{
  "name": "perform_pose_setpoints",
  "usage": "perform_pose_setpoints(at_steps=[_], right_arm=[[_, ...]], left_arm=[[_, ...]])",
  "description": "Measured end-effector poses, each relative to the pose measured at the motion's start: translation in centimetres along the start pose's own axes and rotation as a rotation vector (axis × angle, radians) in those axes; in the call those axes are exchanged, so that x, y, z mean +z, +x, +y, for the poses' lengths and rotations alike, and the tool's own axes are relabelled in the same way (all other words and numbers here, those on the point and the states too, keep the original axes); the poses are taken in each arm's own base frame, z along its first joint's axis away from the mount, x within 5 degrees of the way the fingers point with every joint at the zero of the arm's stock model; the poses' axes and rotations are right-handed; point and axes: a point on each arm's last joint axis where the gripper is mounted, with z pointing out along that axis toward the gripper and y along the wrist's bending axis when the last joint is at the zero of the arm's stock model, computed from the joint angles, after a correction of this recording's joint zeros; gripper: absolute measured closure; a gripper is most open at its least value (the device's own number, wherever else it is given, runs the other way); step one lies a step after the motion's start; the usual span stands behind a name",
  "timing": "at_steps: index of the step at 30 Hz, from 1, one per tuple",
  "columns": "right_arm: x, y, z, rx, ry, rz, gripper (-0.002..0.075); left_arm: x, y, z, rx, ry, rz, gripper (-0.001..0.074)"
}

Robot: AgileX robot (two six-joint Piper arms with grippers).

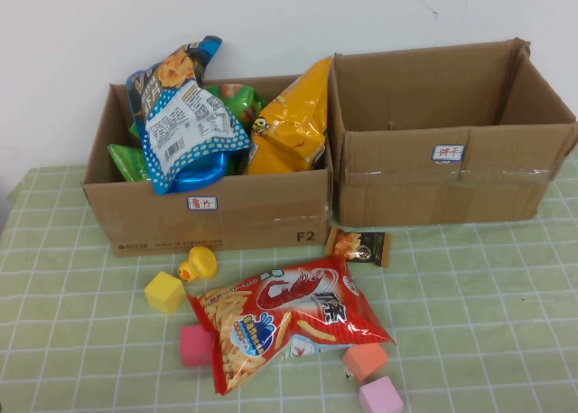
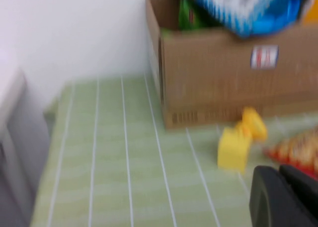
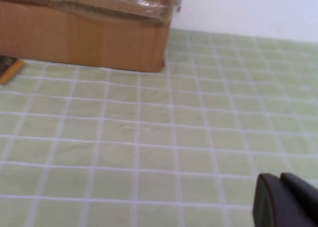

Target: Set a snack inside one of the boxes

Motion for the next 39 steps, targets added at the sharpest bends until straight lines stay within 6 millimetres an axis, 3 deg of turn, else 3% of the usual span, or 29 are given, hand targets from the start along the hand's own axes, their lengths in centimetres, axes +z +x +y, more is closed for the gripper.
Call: perform_pose_setpoints(at_steps=[5,15,22,27,30,36,37,39], right_arm=[[0.0,-0.8,-0.4,-0.154,0.061,-0.106,0.0728],[-2.2,-5.8,0.6,-0.274,0.033,-0.728,0.0728],[-3.2,-6.8,0.6,-0.066,-0.044,-0.882,0.0728],[-3.6,-7.1,0.5,0.113,-0.113,-0.934,0.0728],[-4.2,-7.5,0.5,0.146,-0.140,-1.016,0.0728],[-5.8,-8.4,0.0,0.239,-0.158,-1.195,0.0728],[-6.3,-9.1,-0.7,0.315,-0.134,-1.220,0.0728],[-7.2,-10.3,-1.4,0.347,-0.086,-1.228,0.0728]], left_arm=[[-0.2,-1.9,0.0,0.000,-0.002,-0.207,0.0736],[-1.3,-4.7,0.0,-0.019,0.000,-0.541,0.0736],[-2.3,-6.0,0.1,-0.072,0.019,-0.720,0.0736],[-2.2,-6.2,0.0,-0.073,0.020,-0.689,0.0736],[-2.9,-8.1,-0.2,-0.018,0.008,-0.665,0.0736],[-6.3,-13.4,-0.8,0.112,-0.010,-0.600,0.0736],[-7.2,-15.1,-1.1,0.131,-0.006,-0.547,0.0736],[-7.4,-16.4,-1.2,0.144,-0.003,-0.479,0.0736]])
